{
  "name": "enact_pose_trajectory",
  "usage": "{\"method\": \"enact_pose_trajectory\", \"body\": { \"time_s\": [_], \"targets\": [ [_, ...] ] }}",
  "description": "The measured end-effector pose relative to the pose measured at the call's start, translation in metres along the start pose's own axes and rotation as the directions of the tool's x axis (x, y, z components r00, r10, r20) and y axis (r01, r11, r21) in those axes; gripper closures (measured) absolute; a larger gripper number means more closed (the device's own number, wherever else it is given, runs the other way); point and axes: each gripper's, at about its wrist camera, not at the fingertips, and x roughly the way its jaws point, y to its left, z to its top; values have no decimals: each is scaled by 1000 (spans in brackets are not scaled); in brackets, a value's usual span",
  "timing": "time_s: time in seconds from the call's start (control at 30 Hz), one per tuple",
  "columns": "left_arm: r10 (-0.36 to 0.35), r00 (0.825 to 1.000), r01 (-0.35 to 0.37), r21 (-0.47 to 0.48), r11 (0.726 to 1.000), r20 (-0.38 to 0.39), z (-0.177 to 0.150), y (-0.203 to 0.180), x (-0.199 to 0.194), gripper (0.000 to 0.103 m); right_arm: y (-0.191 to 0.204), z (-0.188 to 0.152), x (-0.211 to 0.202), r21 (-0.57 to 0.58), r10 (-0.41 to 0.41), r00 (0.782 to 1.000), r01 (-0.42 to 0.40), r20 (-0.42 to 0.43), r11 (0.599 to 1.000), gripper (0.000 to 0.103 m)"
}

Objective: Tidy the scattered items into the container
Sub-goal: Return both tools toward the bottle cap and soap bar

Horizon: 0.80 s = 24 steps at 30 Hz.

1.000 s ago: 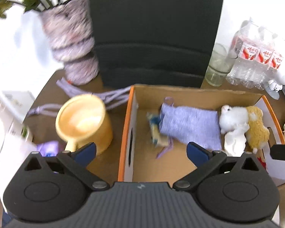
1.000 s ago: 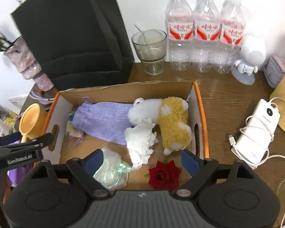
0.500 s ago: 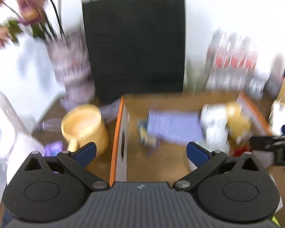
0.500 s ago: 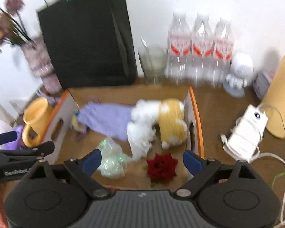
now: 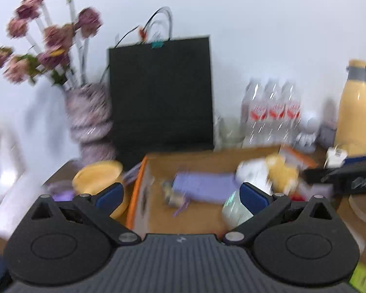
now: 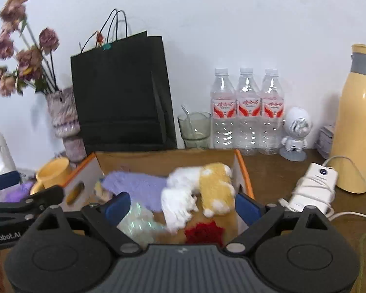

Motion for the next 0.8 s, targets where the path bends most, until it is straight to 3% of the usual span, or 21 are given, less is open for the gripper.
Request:
{"method": "enact_pose_trajectory", "body": {
  "time_s": [0.07, 0.2, 0.3, 0.4, 0.53, 0.57, 0.63, 0.7, 0.8],
  "targets": [
    [16, 999, -16, -3, 1000, -52, -24, 8, -22, 0, -1, -19, -20, -32, 1, 1000, 0, 21, 999, 10],
    [-103, 988, 87, -133, 987, -115, -77, 36, -82, 0, -2, -69, -74, -60, 71, 997, -69, 18, 996, 10],
    [-142, 983, 112, -232, 966, -117, -107, 55, -116, 0, 3, -101, -109, -136, 114, 993, -113, -3, 984, 10],
    [-125, 982, 96, -200, 975, -139, -111, 65, -124, 0, 13, -113, -131, -153, 123, 992, -123, -10, 981, 10],
    [-65, 987, 39, -172, 984, -150, -106, 82, -111, 2, 35, -107, -127, -106, 267, 963, -271, -44, 957, 14],
    [-60, 985, 31, -178, 983, -159, -105, 86, -107, 4, 43, -106, -120, -112, 283, 958, -287, -53, 951, 16],
    [-56, 982, 20, -196, 980, -179, -102, 94, -96, 23, 64, -102, -102, -135, 291, 953, -300, -83, 944, 18],
    [-65, 983, 31, -197, 980, -171, -99, 99, -84, 27, 86, -97, -77, -152, 302, 947, -317, -113, 936, 25],
    [-51, 985, 23, -168, 985, -164, -96, 99, -69, 44, 114, -95, -44, -136, 333, 929, -355, -161, 925, 37]
  ]
}}
